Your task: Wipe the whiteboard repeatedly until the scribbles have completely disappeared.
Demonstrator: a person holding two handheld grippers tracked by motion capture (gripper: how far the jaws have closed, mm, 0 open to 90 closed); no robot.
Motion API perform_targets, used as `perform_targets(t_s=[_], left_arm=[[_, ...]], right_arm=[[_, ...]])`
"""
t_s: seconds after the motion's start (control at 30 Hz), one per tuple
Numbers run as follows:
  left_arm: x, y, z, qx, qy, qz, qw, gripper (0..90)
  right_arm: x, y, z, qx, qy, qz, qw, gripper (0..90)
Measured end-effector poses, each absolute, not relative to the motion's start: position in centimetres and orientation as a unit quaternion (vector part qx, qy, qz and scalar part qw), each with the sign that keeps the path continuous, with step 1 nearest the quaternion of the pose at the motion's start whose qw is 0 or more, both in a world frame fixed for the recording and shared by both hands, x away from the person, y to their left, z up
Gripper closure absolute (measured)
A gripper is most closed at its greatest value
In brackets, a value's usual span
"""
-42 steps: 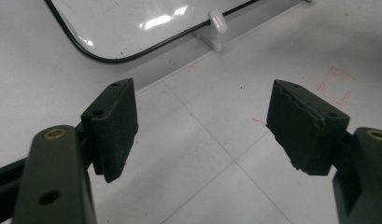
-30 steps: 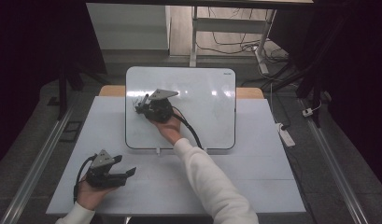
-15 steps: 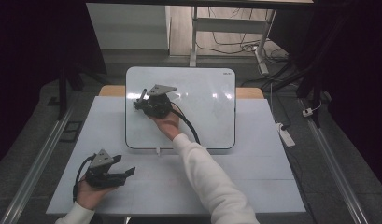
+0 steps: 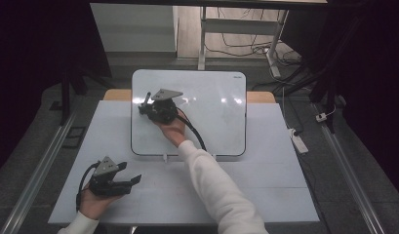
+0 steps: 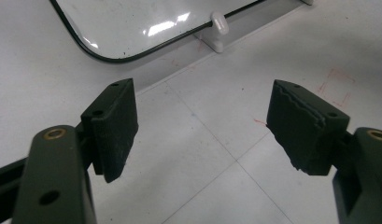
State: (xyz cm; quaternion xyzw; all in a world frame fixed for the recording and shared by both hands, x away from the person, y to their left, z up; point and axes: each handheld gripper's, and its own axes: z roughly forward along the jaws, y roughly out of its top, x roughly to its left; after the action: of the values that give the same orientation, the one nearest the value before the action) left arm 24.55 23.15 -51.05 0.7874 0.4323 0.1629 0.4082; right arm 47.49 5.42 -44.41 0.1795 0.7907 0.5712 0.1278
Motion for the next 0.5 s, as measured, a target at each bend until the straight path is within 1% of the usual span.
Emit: perform_targets(t_s=[0.03,0.1,0.17,0.3,0.37,0.5], left_arm=[[24.6,23.1,-51.1,0.787,0.432,0.163,0.409,25.6],[24.6,23.2,-51.1,0.787,0.432,0.162,0.408,25.6],[24.7,23.2,-51.1,0.787,0.433,0.161,0.409,25.6],[24.7,23.3,-51.1,0.787,0.433,0.161,0.408,25.7],[24.6,23.2,-51.1,0.787,0.433,0.161,0.409,25.6],[24.6,23.2,-51.0,0.787,0.433,0.163,0.409,25.6]], right_arm=[[48.1,5.3,-43.7,0.186,0.784,0.577,0.138,78.0],[48.8,5.1,-43.1,0.201,0.772,0.585,0.143,78.0],[48.8,5.3,-43.2,0.201,0.773,0.586,0.138,78.0],[47.3,6.4,-44.7,0.168,0.800,0.566,0.107,78.0],[47.1,6.7,-44.9,0.159,0.805,0.561,0.108,78.0],[48.5,6.4,-43.5,0.182,0.784,0.579,0.129,78.0]])
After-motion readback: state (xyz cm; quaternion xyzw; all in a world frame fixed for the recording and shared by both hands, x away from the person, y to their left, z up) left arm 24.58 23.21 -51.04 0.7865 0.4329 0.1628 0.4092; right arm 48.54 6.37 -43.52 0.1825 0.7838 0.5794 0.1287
